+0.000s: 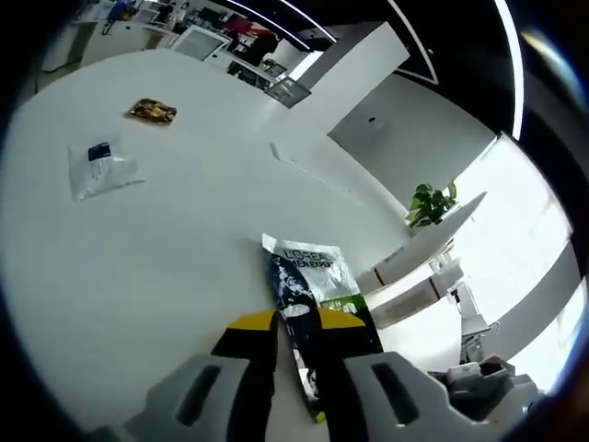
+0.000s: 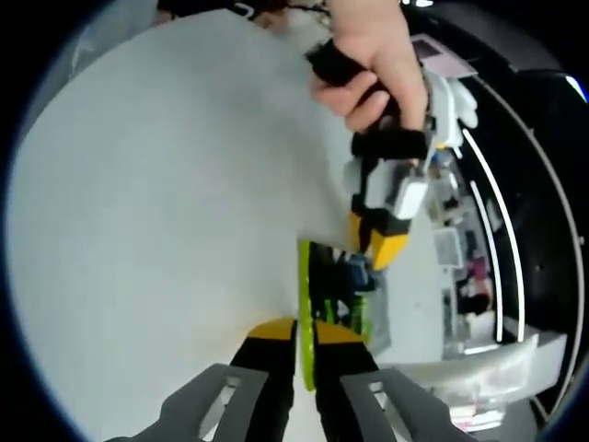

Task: Arrange the skincare products in the storage area until every visible bottle or jar stands upright without overlapping.

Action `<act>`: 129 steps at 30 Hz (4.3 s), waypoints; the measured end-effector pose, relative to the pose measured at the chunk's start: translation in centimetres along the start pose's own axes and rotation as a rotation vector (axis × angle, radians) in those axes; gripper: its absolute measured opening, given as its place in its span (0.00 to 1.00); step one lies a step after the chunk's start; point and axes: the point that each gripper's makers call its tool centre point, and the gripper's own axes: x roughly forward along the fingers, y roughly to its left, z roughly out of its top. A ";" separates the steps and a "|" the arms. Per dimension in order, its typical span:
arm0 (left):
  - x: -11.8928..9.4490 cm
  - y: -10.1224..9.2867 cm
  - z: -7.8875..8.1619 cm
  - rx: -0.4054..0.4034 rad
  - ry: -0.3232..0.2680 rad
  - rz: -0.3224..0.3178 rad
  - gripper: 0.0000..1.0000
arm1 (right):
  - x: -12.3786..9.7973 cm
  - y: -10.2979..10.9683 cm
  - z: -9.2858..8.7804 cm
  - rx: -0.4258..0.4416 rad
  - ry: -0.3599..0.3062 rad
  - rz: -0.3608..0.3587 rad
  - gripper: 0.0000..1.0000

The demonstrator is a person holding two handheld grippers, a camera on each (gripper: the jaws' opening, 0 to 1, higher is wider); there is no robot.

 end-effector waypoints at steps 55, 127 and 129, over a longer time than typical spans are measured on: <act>-11.9 -6.4 1.6 0.776 -0.138 -0.026 0.14 | -8.8 -5.7 3.4 0.546 -0.131 -0.097 0.53; -26.6 -8.8 -5.2 0.794 -0.162 0.094 0.99 | -19.9 -4.3 2.7 0.914 -0.235 -0.196 0.99; -26.4 -9.5 -5.5 0.790 -0.164 0.097 0.99 | -19.7 -4.4 2.7 0.926 -0.247 -0.186 0.99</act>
